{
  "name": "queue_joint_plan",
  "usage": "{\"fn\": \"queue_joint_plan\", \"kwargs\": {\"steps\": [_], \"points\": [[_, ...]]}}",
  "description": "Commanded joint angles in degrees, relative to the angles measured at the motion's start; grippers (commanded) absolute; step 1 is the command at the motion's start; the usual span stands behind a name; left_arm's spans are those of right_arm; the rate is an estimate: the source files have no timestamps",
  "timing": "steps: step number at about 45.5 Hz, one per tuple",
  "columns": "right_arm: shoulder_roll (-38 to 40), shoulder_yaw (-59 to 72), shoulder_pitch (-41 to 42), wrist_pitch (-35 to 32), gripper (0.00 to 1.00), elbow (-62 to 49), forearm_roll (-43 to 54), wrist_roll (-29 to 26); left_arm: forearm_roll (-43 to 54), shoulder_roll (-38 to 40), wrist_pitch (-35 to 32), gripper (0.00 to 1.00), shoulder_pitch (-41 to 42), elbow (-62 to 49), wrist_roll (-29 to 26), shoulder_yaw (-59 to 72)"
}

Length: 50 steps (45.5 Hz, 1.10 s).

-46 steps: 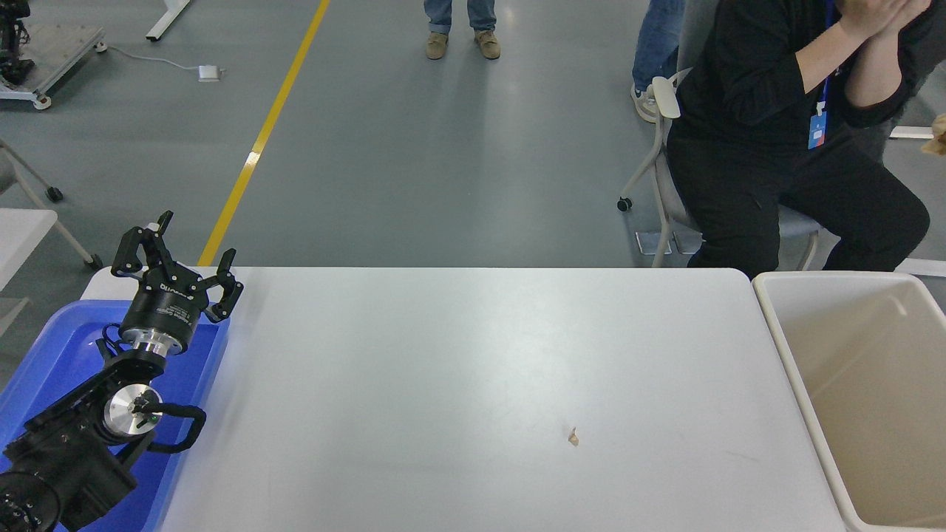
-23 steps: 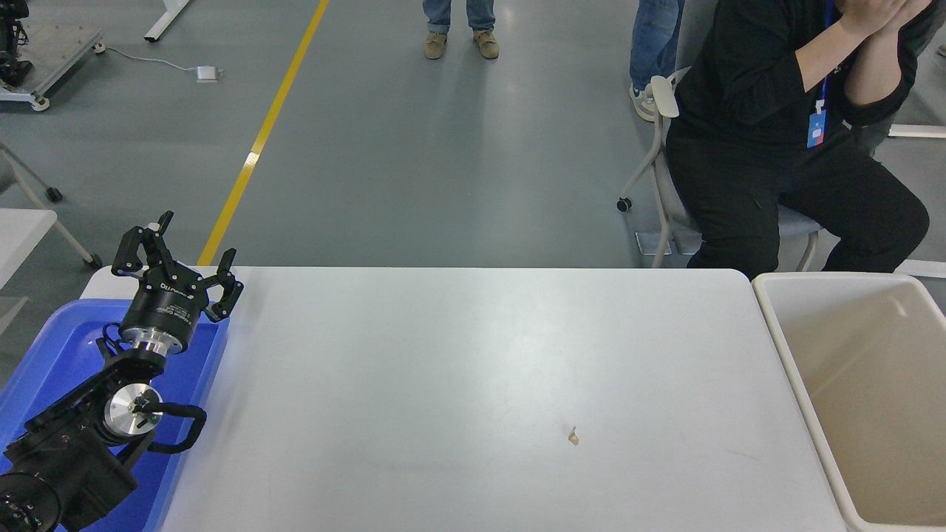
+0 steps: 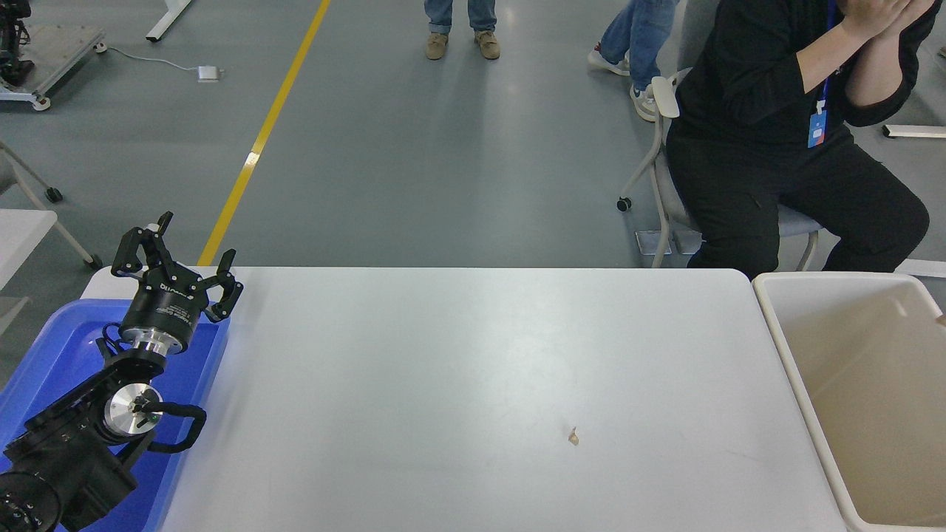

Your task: Clean the table surface

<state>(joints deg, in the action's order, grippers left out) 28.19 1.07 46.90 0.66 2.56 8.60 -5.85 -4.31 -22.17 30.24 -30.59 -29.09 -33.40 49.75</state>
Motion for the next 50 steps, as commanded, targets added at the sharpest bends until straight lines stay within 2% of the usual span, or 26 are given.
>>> {"fn": "queue_joint_plan", "kwargs": {"steps": [1,25,50], "points": [[-4.46,-0.46,-4.44,1.44,0.0,-0.45,-0.25,-0.39,0.0,-0.06,0.09,1.0,0.0,0.0,0.0,0.0],[-9.56,-0.54,-7.96,1.62,0.0,-0.18,-0.25,0.23,0.0,0.03,0.0,1.0,0.0,0.0,0.0,0.0],[-10.0,-0.63,-7.96,1.8,0.0,-0.27,-0.25,0.23,0.0,0.03,0.0,1.0,0.0,0.0,0.0,0.0]]}}
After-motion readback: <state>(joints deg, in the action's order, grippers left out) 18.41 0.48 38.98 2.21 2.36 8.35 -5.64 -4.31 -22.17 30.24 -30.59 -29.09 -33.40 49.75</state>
